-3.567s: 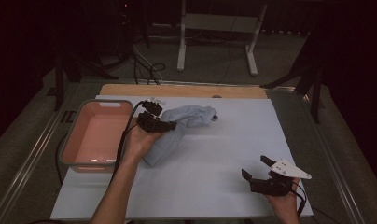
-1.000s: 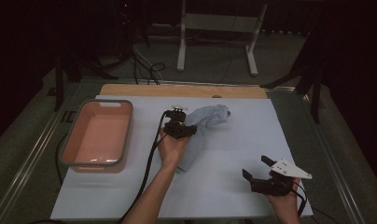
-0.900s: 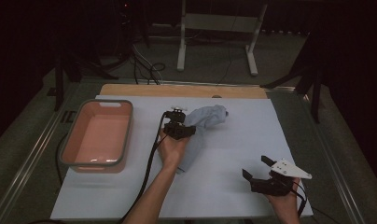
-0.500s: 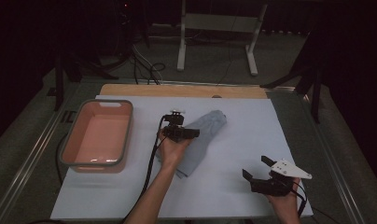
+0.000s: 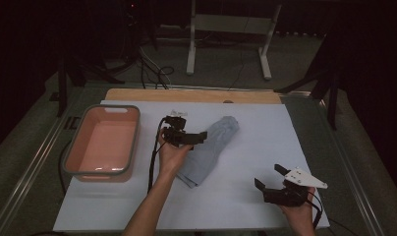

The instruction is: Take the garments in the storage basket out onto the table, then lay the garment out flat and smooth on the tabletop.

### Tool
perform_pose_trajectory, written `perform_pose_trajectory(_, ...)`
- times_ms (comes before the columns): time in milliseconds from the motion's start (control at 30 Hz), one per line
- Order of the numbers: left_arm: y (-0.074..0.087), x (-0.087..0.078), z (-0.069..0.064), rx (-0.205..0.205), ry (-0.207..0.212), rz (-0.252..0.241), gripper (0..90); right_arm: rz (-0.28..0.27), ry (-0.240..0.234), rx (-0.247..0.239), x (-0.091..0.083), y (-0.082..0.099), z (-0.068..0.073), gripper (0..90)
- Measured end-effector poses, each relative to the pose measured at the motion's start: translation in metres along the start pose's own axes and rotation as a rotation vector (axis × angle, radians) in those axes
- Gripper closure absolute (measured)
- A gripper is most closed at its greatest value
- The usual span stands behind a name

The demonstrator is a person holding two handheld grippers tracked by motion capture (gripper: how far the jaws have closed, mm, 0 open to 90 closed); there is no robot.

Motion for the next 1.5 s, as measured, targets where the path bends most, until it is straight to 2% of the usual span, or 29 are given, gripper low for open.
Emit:
perform_pose_trajectory(133, 0.000, -0.006, 0.002, 0.026, 0.010, -0.020, 0.2, -0.002, 0.003, 0.006, -0.001, 0.000, 0.000, 7.5)
perform_pose_trajectory(400, 0.003, -0.018, 0.005, 0.105, 0.018, -0.023, 0.1, 0.003, 0.002, 0.003, -0.001, 0.001, 0.000, 7.6)
perform_pose_trajectory(567, 0.005, -0.023, 0.010, 0.113, 0.026, -0.036, 0.2, 0.004, 0.007, 0.004, -0.002, 0.002, 0.000, 7.6)
perform_pose_trajectory(833, 0.008, -0.029, 0.015, 0.150, 0.046, -0.033, 0.2, 0.004, 0.012, 0.007, -0.004, 0.003, -0.001, 7.6)
perform_pose_trajectory(967, 0.010, -0.033, 0.018, 0.192, 0.029, -0.026, 0.2, 0.007, 0.015, 0.007, -0.004, 0.003, -0.001, 7.6)
perform_pose_trajectory(1133, 0.012, -0.038, 0.021, 0.209, 0.040, -0.024, 0.1, 0.009, 0.012, 0.005, -0.003, 0.003, 0.000, 7.6)
perform_pose_trajectory(1500, 0.022, -0.049, 0.030, 0.198, 0.064, -0.048, 0.2, 0.008, 0.017, 0.010, -0.004, 0.003, -0.001, 7.6)
Point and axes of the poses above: each handheld gripper's, and its own axes: x roughly forward along the jaws, y roughly out of its underside, z roughly to its left, the point moved 5 cm from there along x, roughly forward along the jaws, and after that the axes turned 10 degrees about -y, right-handed, at the moved point
